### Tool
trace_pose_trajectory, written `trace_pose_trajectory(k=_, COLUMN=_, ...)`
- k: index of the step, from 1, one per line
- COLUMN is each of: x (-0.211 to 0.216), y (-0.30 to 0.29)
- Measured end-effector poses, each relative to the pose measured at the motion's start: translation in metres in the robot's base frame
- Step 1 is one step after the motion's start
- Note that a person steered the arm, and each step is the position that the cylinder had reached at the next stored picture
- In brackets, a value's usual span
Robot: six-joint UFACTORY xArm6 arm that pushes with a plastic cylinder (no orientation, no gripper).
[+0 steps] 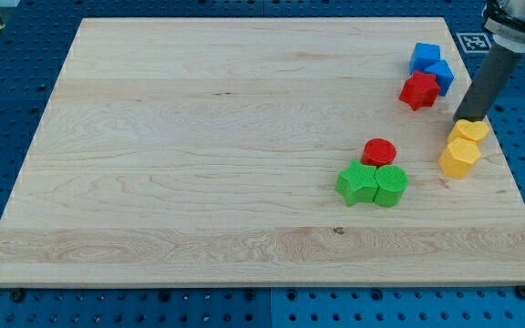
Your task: Push the red star parallel to the top of the red circle
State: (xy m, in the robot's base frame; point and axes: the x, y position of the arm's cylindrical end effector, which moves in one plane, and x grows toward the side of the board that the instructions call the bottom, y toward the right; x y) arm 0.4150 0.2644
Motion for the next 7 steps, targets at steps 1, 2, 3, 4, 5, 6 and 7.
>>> trace_pose_trajectory(k=1, x=-0.015, y=-0.002)
trace_pose_trajectory(k=2, x=-0.015, y=-0.012)
trace_pose_trajectory(k=3, x=-0.03, y=-0.023)
trace_pose_trajectory(k=4, x=-0.037, y=-0.023)
trace_pose_trajectory(k=5, x=-0.054, y=-0.023)
trace_pose_trajectory(k=6, x=-0.061, y=-0.035)
trace_pose_trajectory(k=7, x=-0.061, y=-0.056)
